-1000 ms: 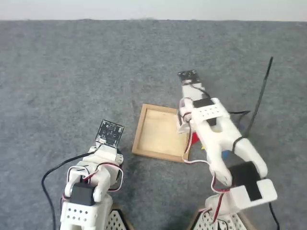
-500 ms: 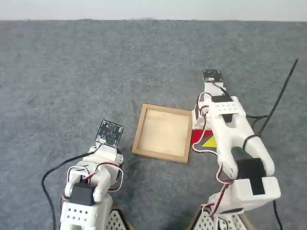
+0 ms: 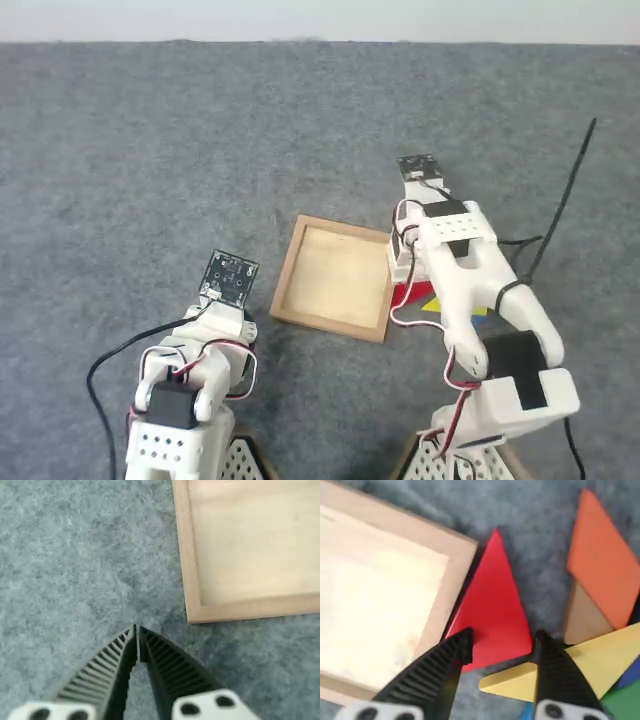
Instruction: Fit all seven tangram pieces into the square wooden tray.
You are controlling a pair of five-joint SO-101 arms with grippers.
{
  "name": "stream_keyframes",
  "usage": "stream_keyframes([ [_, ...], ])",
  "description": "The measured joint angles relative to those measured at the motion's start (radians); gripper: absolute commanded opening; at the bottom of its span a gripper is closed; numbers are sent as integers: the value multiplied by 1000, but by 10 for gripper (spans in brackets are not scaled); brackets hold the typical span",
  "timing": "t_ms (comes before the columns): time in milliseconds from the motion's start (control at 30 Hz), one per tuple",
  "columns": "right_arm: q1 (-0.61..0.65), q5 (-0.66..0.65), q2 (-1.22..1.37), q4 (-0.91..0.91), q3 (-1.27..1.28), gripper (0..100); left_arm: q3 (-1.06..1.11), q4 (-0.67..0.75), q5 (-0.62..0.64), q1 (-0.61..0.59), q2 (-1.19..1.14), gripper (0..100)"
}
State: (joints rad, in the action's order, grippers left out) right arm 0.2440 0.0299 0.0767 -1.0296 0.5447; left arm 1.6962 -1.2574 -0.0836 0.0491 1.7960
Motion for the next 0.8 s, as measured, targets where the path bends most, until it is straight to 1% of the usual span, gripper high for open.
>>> stream_keyframes([
  [67,2,-23,0,0,0,307,0,0,0,0,0,13],
  [133,11,-34,-18,17,26,324,0,0,0,0,0,13],
  [333,98,-44,-212,140,241,314,0,0,0,0,0,13],
  [433,110,-48,-261,175,296,315,0,0,0,0,0,13],
  [633,112,-48,-219,175,273,314,0,0,0,0,0,13],
  [800,101,-48,-83,75,127,314,0,0,0,0,0,13],
])
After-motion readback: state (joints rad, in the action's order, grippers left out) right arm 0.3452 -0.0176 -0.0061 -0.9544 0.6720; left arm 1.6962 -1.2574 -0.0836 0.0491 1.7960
